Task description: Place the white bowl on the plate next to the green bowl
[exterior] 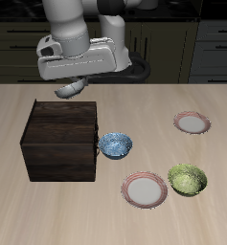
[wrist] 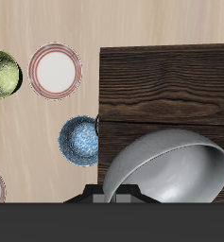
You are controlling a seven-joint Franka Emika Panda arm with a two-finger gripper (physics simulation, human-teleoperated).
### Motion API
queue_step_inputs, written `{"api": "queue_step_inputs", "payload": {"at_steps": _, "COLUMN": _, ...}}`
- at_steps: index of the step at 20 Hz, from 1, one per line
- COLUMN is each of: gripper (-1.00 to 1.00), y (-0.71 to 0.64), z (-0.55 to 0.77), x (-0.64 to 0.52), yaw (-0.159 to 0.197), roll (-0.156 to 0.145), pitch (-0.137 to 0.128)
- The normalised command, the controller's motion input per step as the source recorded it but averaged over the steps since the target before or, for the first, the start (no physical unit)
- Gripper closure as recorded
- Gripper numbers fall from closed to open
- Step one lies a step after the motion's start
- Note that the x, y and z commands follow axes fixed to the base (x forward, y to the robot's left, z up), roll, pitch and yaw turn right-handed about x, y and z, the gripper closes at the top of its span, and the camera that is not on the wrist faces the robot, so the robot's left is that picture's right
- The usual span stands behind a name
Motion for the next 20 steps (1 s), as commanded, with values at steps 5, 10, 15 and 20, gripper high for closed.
{"api": "queue_step_inputs", "payload": {"at_steps": 5, "gripper": 1.00, "y": 0.12, "z": 0.20, "x": 0.01, "yaw": -0.008, "roll": -0.008, "pitch": -0.030}}
{"api": "queue_step_inputs", "payload": {"at_steps": 10, "gripper": 1.00, "y": 0.11, "z": 0.09, "x": 0.17, "yaw": 0.001, "roll": -0.049, "pitch": -0.003}}
{"api": "queue_step_inputs", "payload": {"at_steps": 15, "gripper": 1.00, "y": 0.37, "z": 0.08, "x": 0.15, "yaw": 0.012, "roll": 0.000, "pitch": -0.002}}
{"api": "queue_step_inputs", "payload": {"at_steps": 20, "gripper": 1.00, "y": 0.36, "z": 0.13, "x": 0.19, "yaw": 0.011, "roll": -0.021, "pitch": -0.022}}
